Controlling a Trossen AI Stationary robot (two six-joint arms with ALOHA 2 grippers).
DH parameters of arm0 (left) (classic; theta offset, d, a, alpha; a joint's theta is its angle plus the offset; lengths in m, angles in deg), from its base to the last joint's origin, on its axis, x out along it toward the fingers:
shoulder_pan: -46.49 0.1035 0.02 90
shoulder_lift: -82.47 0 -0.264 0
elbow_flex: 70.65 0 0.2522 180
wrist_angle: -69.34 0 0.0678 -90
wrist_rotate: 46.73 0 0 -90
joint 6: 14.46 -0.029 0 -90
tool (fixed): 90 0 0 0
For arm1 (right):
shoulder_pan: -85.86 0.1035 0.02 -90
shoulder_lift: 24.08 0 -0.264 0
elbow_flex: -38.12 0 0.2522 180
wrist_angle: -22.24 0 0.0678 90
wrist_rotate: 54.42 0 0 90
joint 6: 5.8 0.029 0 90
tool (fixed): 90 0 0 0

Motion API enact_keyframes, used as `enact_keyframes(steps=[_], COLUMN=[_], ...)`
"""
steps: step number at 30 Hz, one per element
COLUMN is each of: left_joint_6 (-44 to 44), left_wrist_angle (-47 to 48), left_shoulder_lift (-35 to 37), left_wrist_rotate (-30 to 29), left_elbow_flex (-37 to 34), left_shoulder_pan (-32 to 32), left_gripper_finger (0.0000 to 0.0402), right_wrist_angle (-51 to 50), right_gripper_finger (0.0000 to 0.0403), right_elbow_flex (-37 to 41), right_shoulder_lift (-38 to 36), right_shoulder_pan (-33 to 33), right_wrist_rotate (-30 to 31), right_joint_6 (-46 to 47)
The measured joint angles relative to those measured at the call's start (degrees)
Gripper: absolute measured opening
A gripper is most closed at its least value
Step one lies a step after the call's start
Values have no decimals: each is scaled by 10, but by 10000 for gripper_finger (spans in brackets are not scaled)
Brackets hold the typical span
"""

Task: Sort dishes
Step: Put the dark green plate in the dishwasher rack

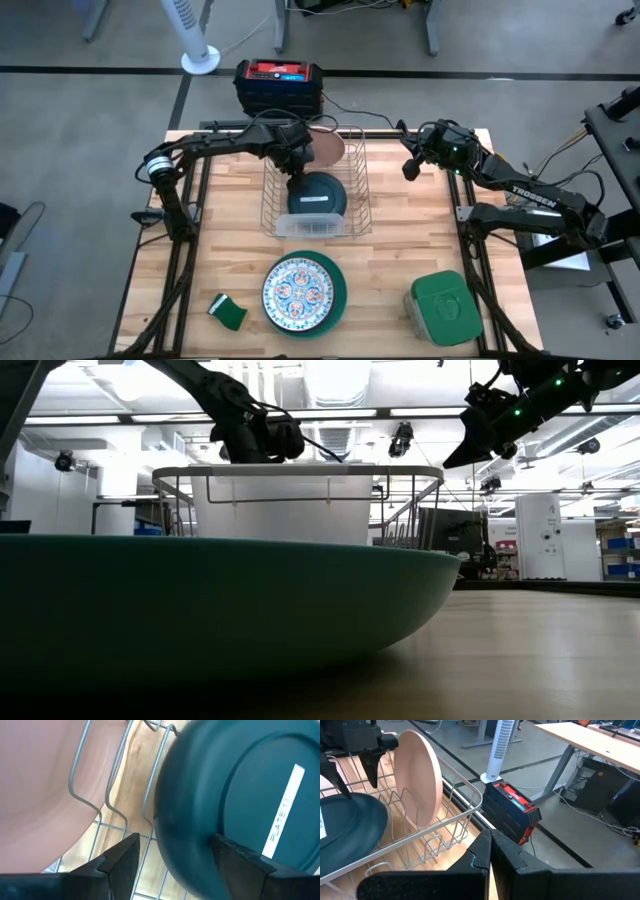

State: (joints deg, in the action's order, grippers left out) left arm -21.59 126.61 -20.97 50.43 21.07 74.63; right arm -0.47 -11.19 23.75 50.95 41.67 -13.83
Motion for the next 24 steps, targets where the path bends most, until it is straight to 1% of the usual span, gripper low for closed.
enact_keyframes(steps=[4, 13, 24], left_joint_6=[3, 22, 19], left_wrist_angle=[8, 65, 73], left_shoulder_lift=[1, 1, 1], left_wrist_rotate=[0, 13, 10], left_elbow_flex=[0, 0, 0], left_shoulder_pan=[0, 0, 0], left_gripper_finger=[232, 233, 233], right_wrist_angle=[0, 0, -1], right_gripper_finger=[0, 0, 0], right_elbow_flex=[0, 0, 0], right_shoulder_lift=[0, 0, 0], right_shoulder_pan=[0, 0, 0], right_wrist_rotate=[0, 0, 0], right_joint_6=[0, 0, 0])
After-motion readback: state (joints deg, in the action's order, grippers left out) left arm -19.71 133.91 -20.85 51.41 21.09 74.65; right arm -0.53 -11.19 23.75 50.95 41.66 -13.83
